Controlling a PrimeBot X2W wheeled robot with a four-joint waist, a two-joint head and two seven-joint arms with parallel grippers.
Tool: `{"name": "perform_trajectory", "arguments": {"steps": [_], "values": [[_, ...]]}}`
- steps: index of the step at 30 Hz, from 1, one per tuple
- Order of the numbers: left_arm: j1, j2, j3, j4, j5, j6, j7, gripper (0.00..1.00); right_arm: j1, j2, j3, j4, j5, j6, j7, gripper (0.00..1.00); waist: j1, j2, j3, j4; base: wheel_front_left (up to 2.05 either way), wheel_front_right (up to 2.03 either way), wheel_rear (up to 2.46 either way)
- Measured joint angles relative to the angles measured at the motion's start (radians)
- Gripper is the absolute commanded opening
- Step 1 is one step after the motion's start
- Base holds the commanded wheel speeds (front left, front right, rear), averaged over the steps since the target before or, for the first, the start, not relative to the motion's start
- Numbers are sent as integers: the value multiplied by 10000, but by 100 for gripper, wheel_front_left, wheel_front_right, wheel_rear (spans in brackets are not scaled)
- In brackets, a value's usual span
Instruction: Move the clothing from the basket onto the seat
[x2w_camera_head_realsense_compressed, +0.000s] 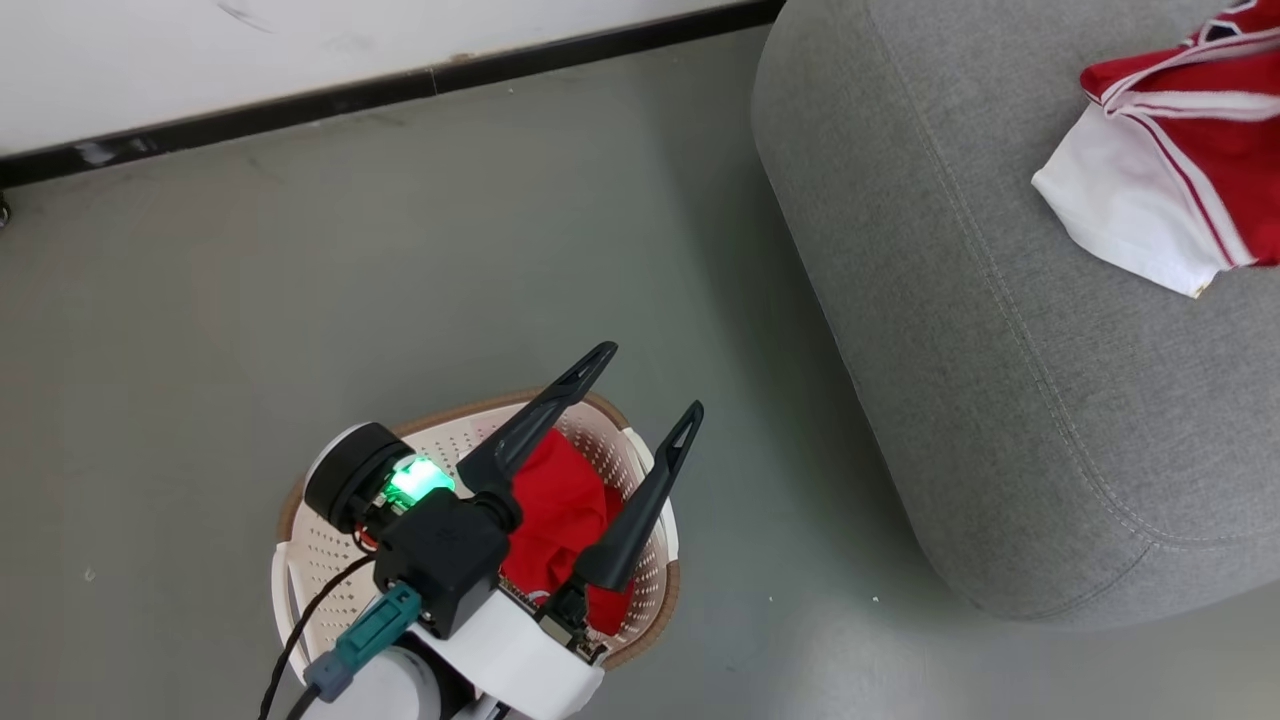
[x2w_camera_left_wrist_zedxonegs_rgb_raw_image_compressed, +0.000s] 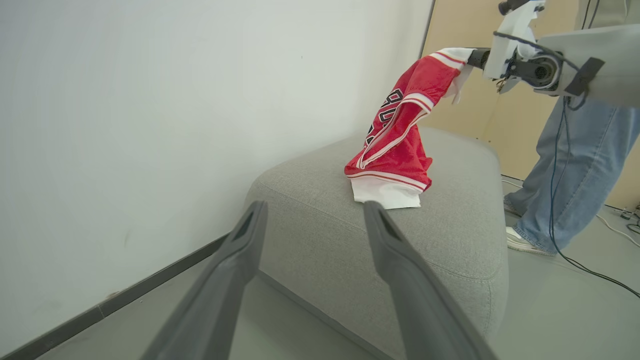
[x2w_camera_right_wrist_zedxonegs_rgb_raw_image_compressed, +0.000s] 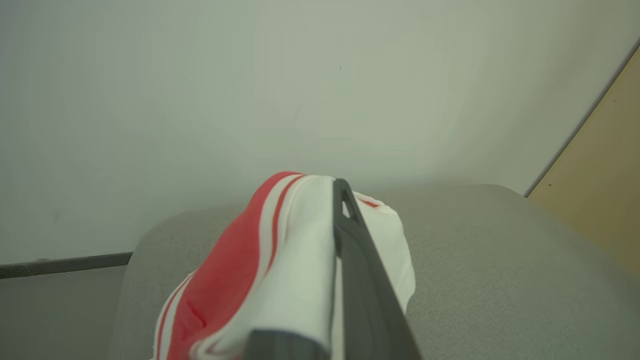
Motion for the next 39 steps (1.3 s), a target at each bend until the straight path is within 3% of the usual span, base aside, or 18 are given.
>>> {"name": "perform_trajectory", "arguments": {"steps": [11,28,30,31,32,33,39], "values": [[-157,-12,-514,-259,92,-88,155,100,1031,769,-96,1350,-240,0,-416,0,0,0,562,-127,0,0,0],[-330,-163,-1264,-389,215,-190,410,100,1076,1540,-54,2334,-1346,0,-727,0,0,0,1077,-146,0,0,0],[-349,-150,-1275,-378,240,-192,412,100,1002,1603,-84,2416,-1365,0,-727,35,0,0,1120,-167,0,0,0],[-363,-140,-1277,-364,244,-192,412,100,952,1609,-92,2443,-1381,0,-725,47,0,0,1139,-181,0,0,0],[-372,-128,-1277,-347,253,-192,412,100,910,1609,-94,2456,-1386,0,-725,80,0,0,1155,-198,0,0,0],[-374,-115,-1277,-322,253,-198,412,100,893,1609,-94,2472,-1390,0,-725,100,0,0,1170,-215,0,0,0],[-383,-27,-1271,-111,253,-224,408,100,877,1628,-8,2644,-1461,0,-740,100,0,0,1216,-362,0,0,0]]}}
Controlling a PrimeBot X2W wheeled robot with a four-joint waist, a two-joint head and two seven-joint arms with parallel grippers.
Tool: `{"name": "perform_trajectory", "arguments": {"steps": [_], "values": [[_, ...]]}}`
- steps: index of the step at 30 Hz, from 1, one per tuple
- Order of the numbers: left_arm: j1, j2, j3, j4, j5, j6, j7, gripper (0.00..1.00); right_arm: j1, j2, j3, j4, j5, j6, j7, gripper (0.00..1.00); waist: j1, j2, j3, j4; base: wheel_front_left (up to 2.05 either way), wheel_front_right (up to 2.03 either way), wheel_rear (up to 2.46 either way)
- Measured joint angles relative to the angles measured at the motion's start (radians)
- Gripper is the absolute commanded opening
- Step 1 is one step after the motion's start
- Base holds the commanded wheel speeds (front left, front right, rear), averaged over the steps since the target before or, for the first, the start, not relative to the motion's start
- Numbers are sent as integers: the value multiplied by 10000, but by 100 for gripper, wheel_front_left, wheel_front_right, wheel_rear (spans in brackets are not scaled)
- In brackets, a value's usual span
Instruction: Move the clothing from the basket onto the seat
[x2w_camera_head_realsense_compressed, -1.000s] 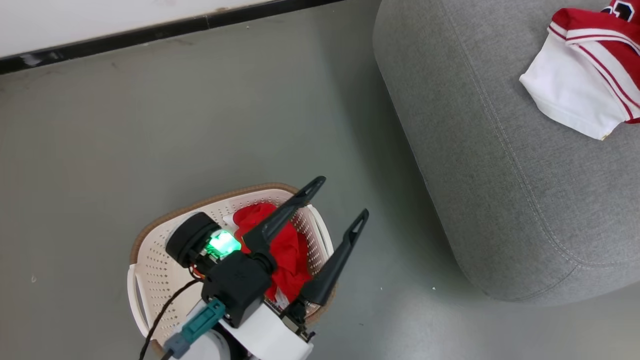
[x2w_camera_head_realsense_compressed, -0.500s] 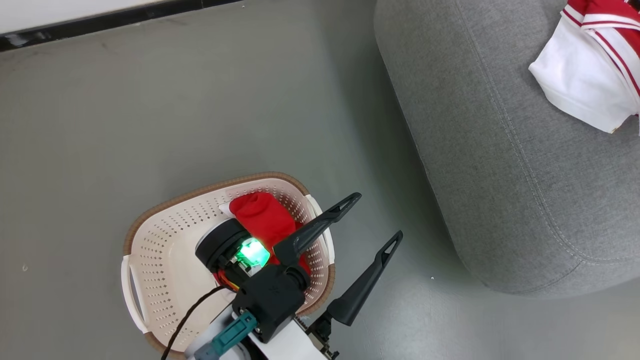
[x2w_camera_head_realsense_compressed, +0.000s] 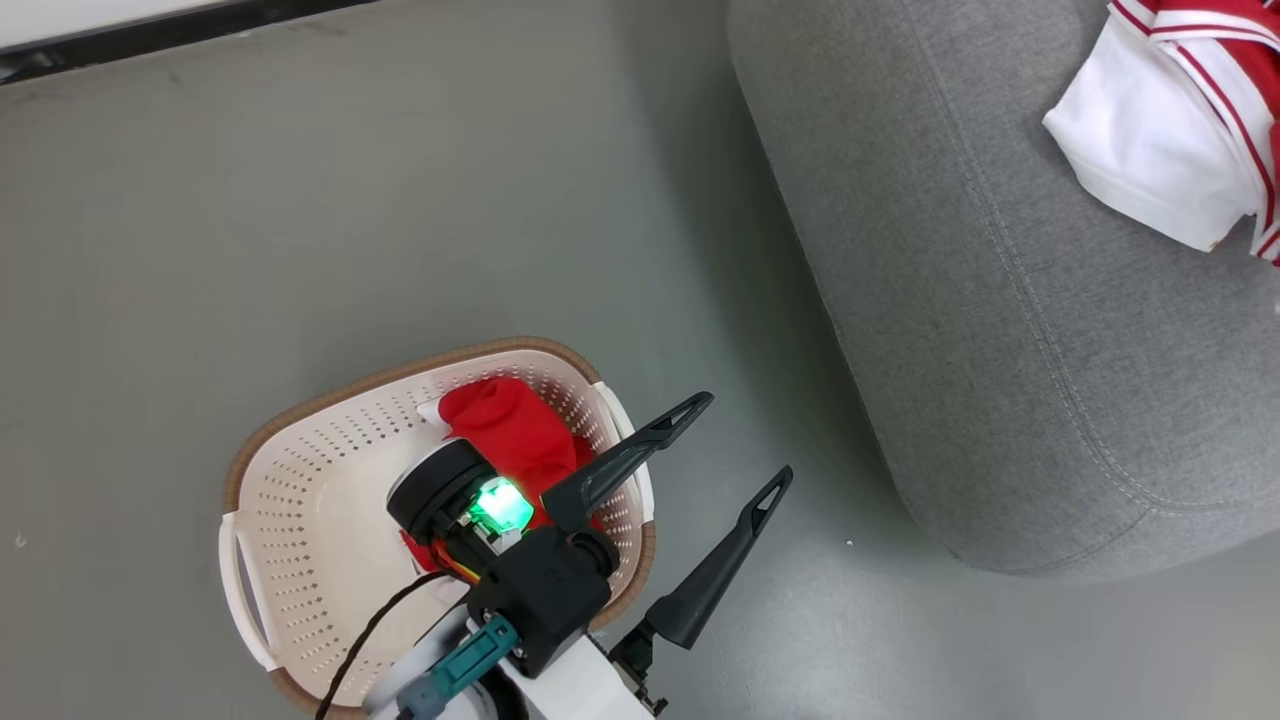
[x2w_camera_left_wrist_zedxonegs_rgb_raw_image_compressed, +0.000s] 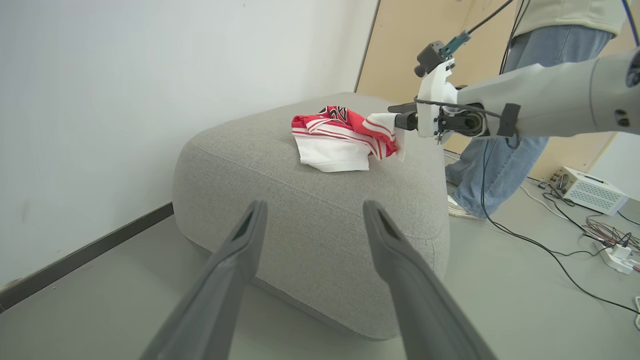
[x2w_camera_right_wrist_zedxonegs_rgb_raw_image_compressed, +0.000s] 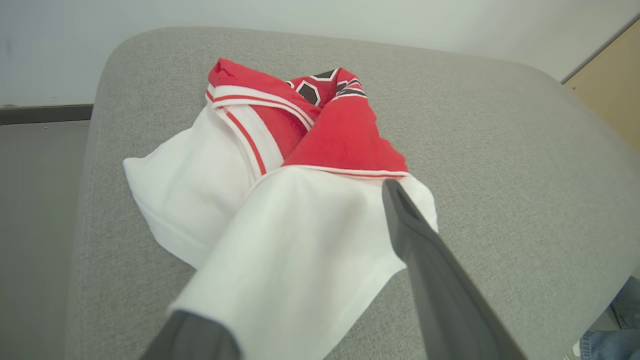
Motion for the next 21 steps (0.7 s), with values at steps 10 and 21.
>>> {"name": "perform_trajectory", "arguments": {"steps": [10,21], "values": [[-120,10,65,274,-19,-12,-105,100,282,349,196,-31,2,0,-259,100,1,0,-52,-348,0,0,0],[-125,21,268,525,-107,-6,-328,100,1102,796,754,-936,0,0,-633,100,1,0,-275,-712,0,0,0]]}}
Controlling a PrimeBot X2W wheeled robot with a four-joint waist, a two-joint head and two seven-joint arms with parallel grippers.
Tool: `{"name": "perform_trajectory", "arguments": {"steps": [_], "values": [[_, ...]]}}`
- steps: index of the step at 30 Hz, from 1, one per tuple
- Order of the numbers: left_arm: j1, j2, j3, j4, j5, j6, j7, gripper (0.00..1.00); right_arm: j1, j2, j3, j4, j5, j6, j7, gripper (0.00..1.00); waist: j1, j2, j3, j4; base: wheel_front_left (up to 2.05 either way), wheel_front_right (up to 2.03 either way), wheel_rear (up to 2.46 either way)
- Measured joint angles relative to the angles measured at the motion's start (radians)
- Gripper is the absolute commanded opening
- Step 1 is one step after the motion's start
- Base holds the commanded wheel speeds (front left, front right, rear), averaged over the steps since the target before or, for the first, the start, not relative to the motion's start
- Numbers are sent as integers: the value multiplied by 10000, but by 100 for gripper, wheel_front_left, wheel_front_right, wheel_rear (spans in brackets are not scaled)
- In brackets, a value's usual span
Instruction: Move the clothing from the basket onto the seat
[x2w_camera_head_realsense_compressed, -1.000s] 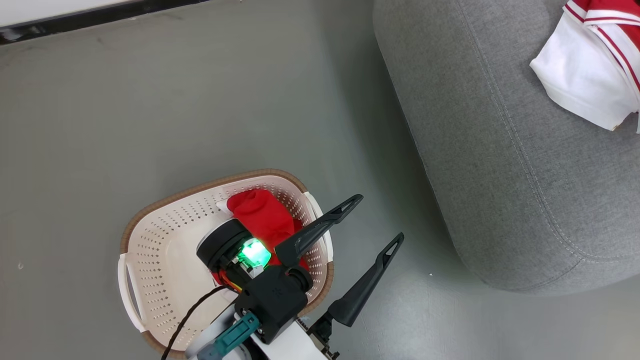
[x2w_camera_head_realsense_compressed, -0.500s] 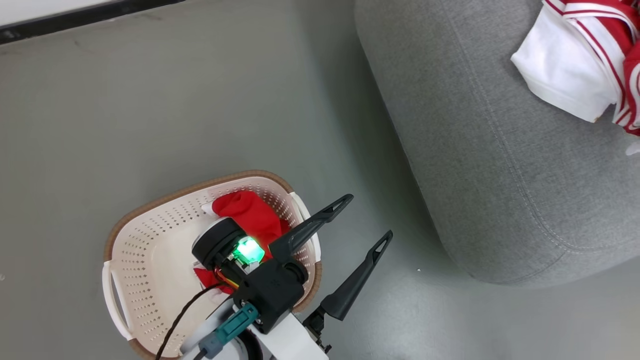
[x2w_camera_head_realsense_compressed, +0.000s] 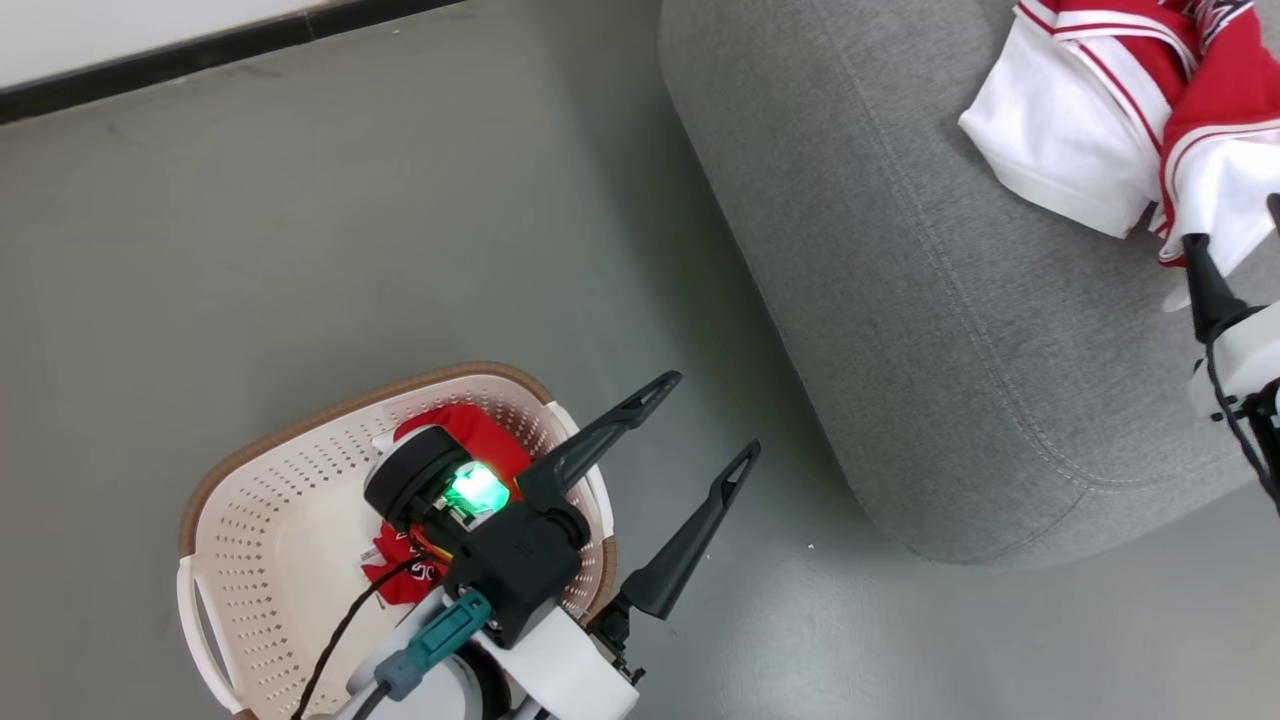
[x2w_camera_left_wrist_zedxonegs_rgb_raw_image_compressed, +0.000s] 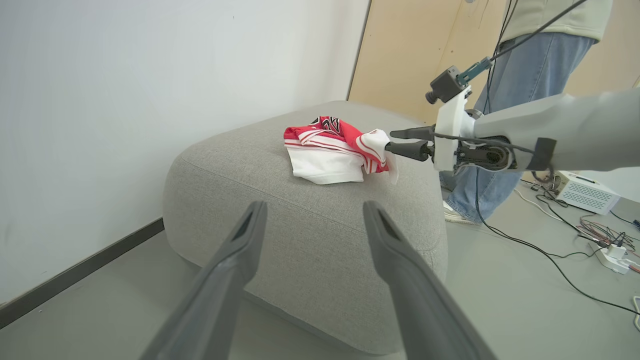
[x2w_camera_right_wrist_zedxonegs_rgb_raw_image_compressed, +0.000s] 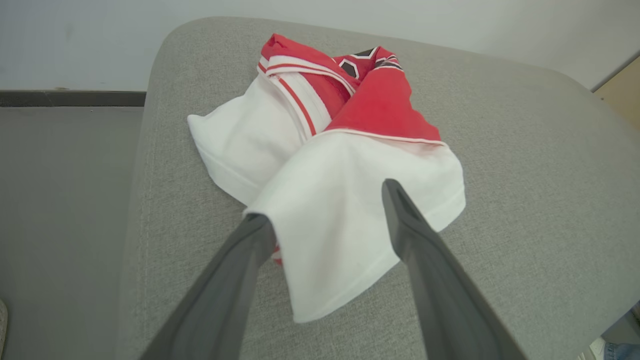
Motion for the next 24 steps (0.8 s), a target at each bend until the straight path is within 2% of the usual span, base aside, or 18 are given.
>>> {"name": "perform_trajectory", "arguments": {"steps": [8,13,17,24], "values": [[9,31,159,132,-21,67,-221,100,705,370,311,-788,6,0,-77,100,0,0,-219,-203,0,0,0],[73,36,318,286,-109,165,-407,100,1105,384,324,-1392,23,0,-104,100,-1,0,-411,-248,0,0,0],[193,29,504,443,-211,337,-606,100,1216,408,337,-2056,19,0,-151,100,0,0,-580,-231,0,0,0],[390,-12,1011,838,-362,708,-917,100,1246,815,144,-3329,21,0,-174,100,-1,0,-890,-41,0,0,0]]}}
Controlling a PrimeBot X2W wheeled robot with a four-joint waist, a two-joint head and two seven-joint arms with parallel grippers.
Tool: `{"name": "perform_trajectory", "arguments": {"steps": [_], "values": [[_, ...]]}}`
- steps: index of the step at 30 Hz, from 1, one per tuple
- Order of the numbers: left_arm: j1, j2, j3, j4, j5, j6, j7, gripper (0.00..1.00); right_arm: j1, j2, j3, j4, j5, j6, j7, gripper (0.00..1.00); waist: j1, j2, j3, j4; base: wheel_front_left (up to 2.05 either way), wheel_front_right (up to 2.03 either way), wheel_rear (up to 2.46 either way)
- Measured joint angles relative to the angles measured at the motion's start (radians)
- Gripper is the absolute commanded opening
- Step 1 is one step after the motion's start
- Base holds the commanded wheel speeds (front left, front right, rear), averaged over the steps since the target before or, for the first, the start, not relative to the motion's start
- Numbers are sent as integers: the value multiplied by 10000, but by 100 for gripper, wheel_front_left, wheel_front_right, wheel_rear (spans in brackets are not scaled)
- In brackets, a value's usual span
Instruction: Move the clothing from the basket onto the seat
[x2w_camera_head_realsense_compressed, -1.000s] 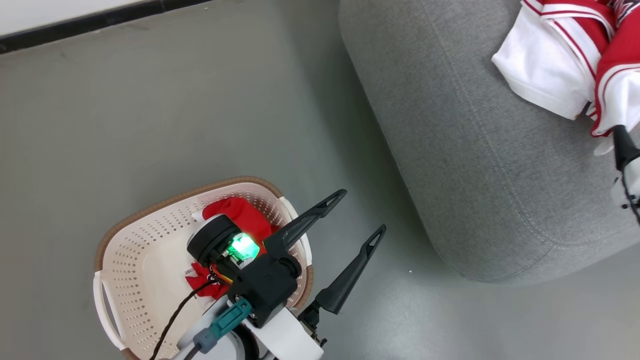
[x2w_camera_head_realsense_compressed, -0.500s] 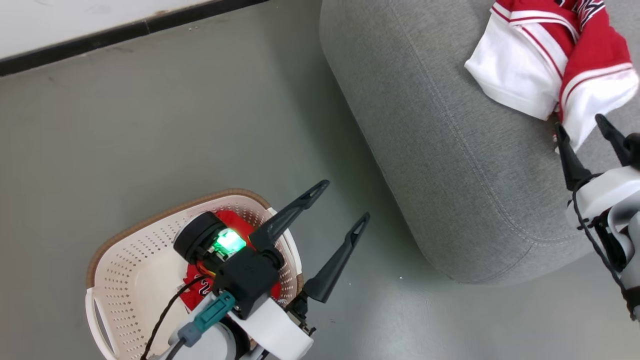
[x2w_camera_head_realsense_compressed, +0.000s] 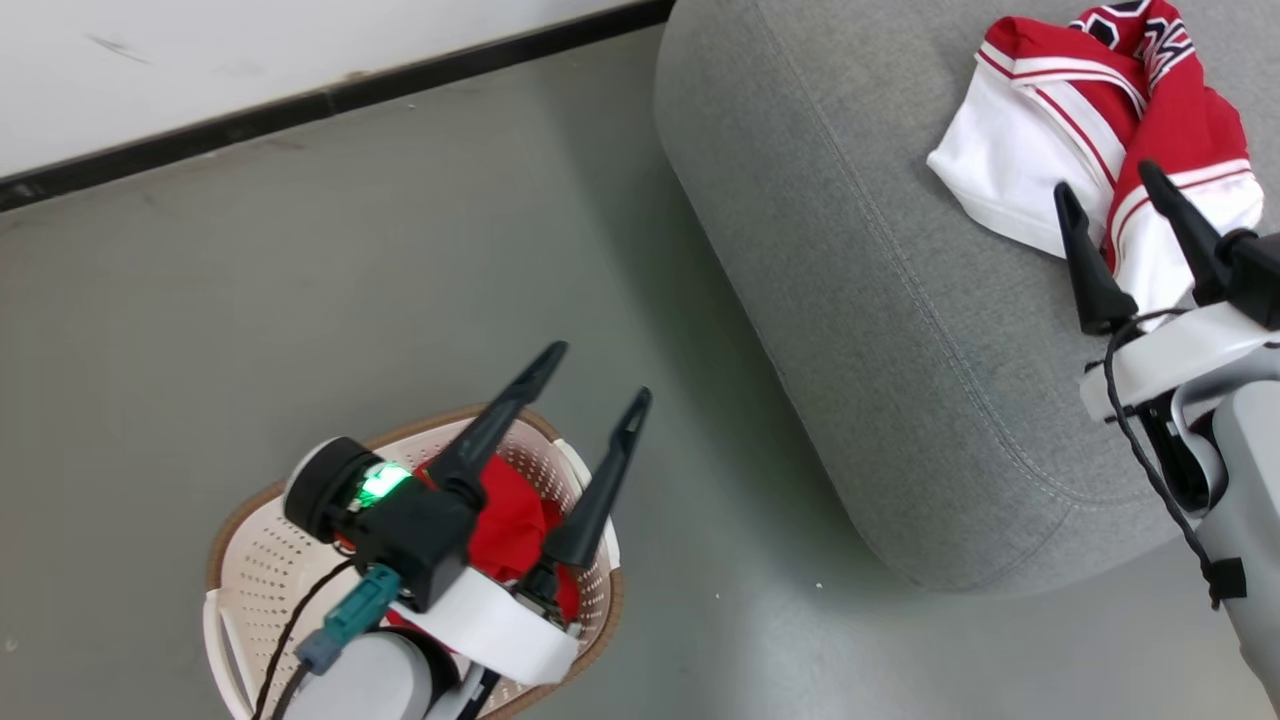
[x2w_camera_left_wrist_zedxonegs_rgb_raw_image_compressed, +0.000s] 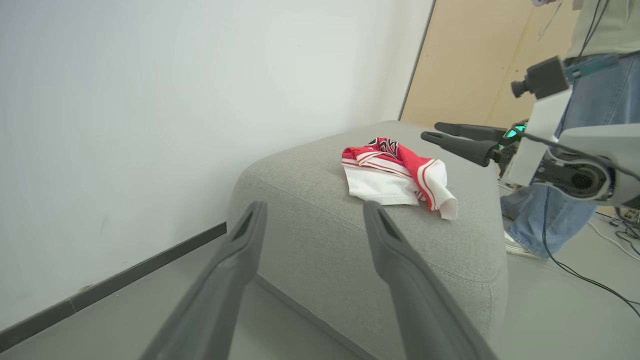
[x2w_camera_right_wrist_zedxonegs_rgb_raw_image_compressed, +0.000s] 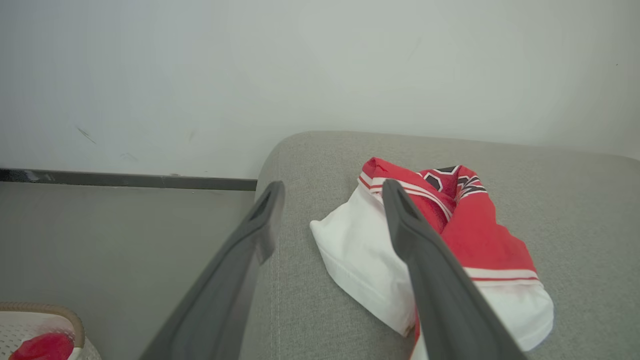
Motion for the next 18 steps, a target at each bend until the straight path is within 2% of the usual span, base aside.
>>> {"name": "perform_trajectory", "arguments": {"steps": [11,18], "values": [[514,2,1035,598,-431,727,-372,100,69,577,-863,-1521,-431,0,-19,100,0,0,-528,568,0,0,0],[823,-2,1584,918,-525,1126,-531,100,463,963,-1344,-2021,-698,0,-27,100,0,0,-861,941,0,0,0]]}}
